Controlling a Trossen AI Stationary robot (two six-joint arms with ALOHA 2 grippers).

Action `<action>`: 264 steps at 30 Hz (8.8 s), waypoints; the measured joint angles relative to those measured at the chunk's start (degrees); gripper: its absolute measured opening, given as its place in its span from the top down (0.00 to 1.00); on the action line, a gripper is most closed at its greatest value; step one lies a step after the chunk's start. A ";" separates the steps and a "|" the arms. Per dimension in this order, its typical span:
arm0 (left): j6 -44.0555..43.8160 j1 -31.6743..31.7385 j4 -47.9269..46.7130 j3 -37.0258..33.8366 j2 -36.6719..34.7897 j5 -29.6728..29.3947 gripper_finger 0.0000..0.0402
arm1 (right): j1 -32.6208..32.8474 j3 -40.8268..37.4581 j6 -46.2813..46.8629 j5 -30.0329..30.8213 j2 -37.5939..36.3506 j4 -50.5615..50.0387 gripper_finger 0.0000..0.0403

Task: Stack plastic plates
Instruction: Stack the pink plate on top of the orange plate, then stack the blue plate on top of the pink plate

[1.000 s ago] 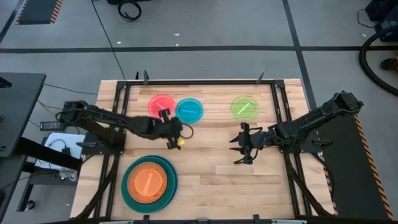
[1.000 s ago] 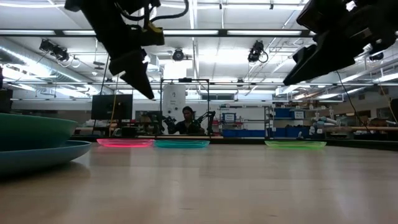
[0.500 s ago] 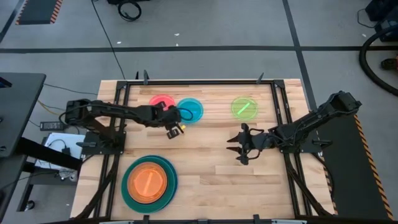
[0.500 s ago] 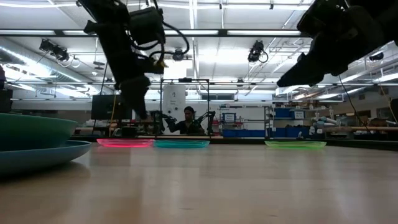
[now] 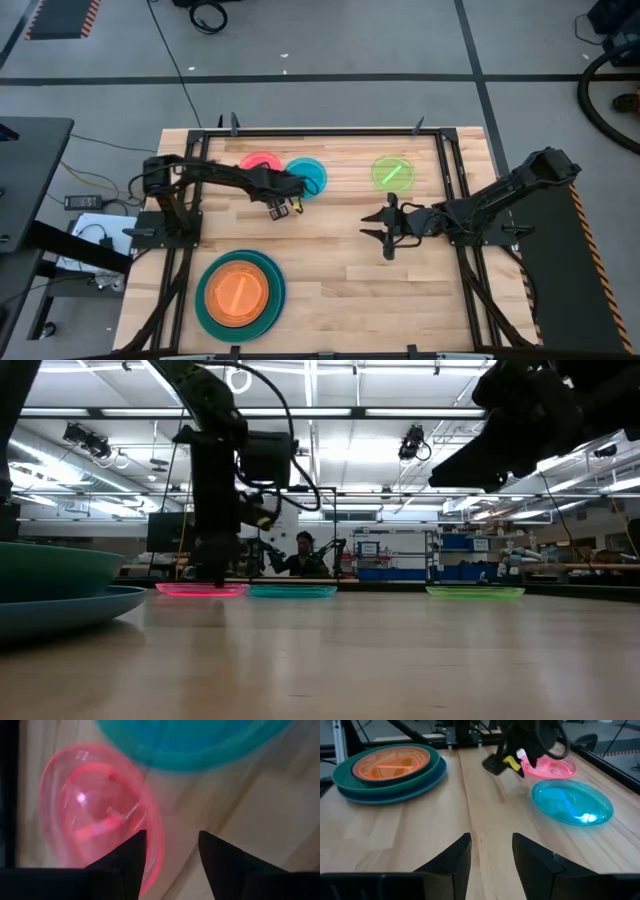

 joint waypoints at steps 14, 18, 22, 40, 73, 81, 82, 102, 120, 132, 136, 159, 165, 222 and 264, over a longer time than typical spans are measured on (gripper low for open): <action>4.88 8.17 -2.56 -0.40 1.77 6.06 0.64 | -3.34 0.26 0.20 -0.06 5.76 5.50 0.62; 5.12 8.28 -2.52 -0.42 1.89 6.60 0.77 | -3.32 0.33 0.47 -0.24 7.66 7.25 0.62; 5.26 8.01 -3.14 -0.55 2.01 5.79 0.94 | -3.34 0.36 0.62 -0.24 8.20 7.72 0.62; -6.87 -1.94 -22.69 4.39 1.99 2.28 0.99 | -3.98 0.35 0.44 0.45 6.82 4.46 0.62; -67.41 -53.65 -41.50 35.41 1.92 12.57 0.98 | -1.00 0.35 -3.66 -10.78 6.86 2.79 0.62; -76.37 -57.43 -38.09 37.79 1.98 21.25 0.98 | -2.32 0.35 -6.61 -10.92 6.86 5.51 0.62; -76.81 -57.43 -37.39 37.81 2.28 21.88 0.98 | -2.56 0.35 -7.06 -10.93 6.86 5.80 0.62; -76.65 -55.61 -36.32 37.70 8.36 30.65 0.98 | -6.87 0.37 -9.85 -15.86 6.86 11.10 0.62; -79.33 -54.85 -35.20 37.72 9.31 30.64 0.74 | -6.90 0.37 -10.25 -17.22 6.86 11.13 0.62; -68.08 -51.15 -36.15 37.72 9.31 21.78 0.68 | -6.90 0.37 -10.49 -17.29 6.86 11.13 0.62; -60.86 -49.64 -40.89 37.72 9.29 5.13 0.68 | -6.90 0.37 -10.49 -17.31 6.86 11.11 0.62; -16.15 -27.03 -33.58 37.72 9.29 -7.21 0.82 | -6.86 0.37 -7.51 -19.80 6.86 6.70 0.62; -7.05 -23.45 -26.58 34.29 8.79 -7.24 0.82 | -6.79 0.37 -5.10 -19.81 6.75 3.01 0.62; 24.47 -7.73 13.81 4.17 8.29 -5.32 0.57 | -1.63 0.35 -0.06 -16.72 6.07 -3.49 0.62; 16.57 -14.19 7.17 7.96 4.66 -3.49 0.99 | -2.14 0.35 -1.09 -16.57 6.07 -2.88 0.62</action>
